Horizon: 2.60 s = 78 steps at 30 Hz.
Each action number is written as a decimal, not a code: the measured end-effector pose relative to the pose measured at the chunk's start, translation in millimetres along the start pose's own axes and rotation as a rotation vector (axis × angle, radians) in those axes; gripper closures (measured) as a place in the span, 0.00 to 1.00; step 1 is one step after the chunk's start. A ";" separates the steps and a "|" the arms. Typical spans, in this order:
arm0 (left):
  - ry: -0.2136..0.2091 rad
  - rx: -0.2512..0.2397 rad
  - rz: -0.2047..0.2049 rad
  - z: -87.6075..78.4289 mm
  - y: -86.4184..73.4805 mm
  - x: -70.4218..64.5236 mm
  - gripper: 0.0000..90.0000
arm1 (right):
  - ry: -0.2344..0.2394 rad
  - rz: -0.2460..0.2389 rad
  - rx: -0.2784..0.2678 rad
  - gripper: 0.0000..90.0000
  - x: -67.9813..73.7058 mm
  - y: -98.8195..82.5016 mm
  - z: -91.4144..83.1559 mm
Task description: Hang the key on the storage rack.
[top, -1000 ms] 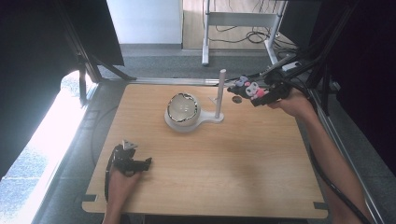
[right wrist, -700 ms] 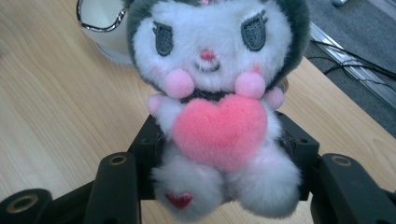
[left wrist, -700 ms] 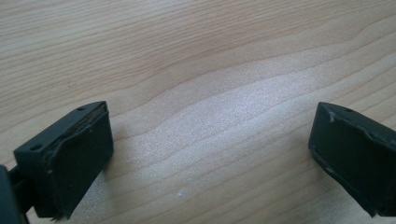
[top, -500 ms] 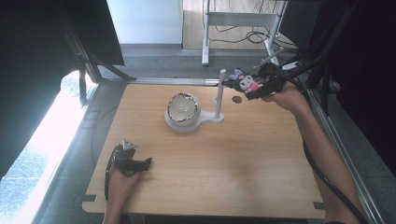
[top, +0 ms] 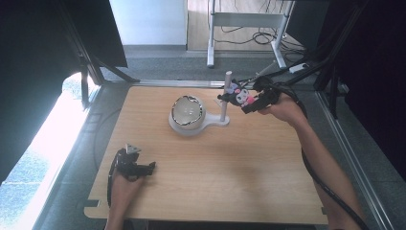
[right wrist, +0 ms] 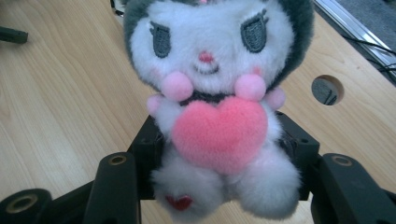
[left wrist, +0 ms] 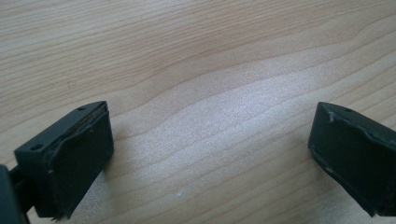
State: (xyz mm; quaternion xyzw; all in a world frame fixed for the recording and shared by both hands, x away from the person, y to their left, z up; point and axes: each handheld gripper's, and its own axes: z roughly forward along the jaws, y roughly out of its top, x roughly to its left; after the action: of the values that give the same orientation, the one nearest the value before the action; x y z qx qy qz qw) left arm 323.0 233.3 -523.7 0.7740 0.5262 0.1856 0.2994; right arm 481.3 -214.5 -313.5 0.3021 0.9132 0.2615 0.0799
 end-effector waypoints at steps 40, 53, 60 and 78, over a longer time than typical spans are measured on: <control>0.000 0.001 0.000 -0.1 -0.2 -0.1 0.00 | -0.060 -0.019 0.074 0.45 -6.6 -22.8 103.2; 0.000 0.003 0.001 -0.2 -0.2 0.0 0.00 | -0.100 -0.034 0.014 0.23 -3.6 -27.5 101.1; 0.000 0.003 0.002 -0.2 -0.2 0.0 0.00 | -0.102 -0.045 0.014 0.17 2.9 -33.5 93.2; 0.000 0.003 0.002 -0.2 -0.1 0.0 0.00 | -0.093 -0.083 0.009 0.15 18.7 -41.4 77.6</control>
State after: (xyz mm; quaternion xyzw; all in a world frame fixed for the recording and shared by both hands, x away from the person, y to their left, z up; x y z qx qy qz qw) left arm 322.7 233.5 -523.6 0.7751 0.5257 0.1849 0.2979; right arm 468.8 -198.3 -401.0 0.2763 0.9213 0.2397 0.1320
